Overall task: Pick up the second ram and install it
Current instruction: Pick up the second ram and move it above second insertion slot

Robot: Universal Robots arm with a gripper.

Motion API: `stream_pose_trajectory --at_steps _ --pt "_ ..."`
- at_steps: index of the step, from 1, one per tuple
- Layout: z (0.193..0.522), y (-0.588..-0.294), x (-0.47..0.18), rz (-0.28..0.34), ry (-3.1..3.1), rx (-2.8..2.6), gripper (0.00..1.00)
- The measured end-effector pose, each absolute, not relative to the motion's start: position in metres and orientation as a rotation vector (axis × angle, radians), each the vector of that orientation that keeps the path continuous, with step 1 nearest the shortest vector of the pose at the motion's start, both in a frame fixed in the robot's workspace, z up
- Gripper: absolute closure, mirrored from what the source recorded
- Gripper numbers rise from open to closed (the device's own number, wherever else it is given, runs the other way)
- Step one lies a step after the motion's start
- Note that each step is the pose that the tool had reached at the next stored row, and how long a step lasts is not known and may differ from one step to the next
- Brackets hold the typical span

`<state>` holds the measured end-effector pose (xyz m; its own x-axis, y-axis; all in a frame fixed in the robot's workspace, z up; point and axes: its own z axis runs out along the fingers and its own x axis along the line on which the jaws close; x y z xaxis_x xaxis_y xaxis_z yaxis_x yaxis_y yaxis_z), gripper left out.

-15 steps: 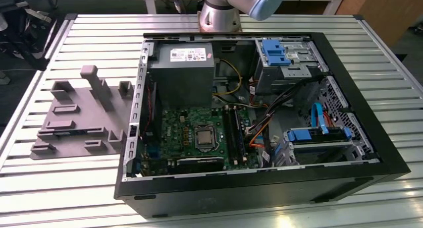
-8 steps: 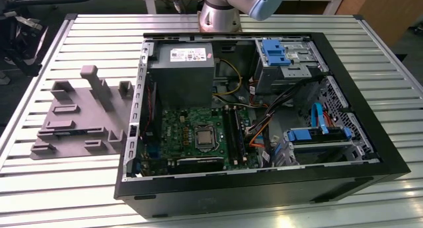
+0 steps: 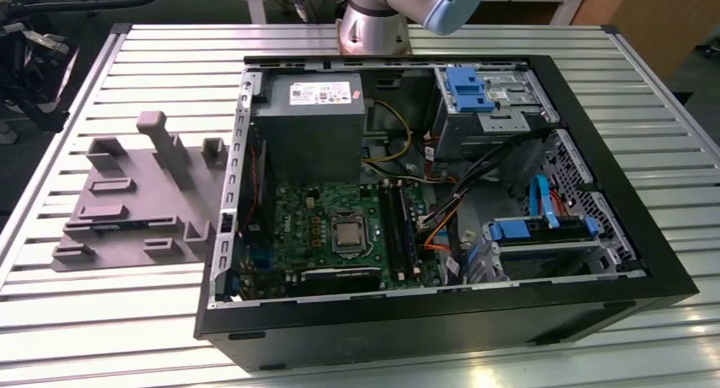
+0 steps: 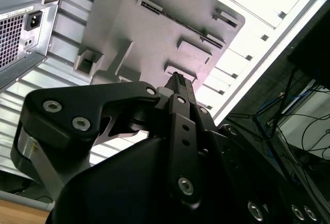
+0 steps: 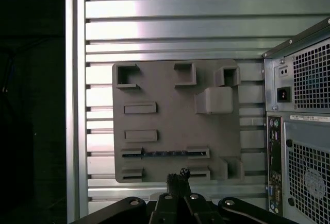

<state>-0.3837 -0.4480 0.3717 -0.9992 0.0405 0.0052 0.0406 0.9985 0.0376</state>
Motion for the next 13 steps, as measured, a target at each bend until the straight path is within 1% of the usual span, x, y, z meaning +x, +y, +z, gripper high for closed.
stream_pose_trajectory --at_steps 13 --pt "0.3717 -0.4481 -0.3841 -0.059 -3.136 0.012 0.89"
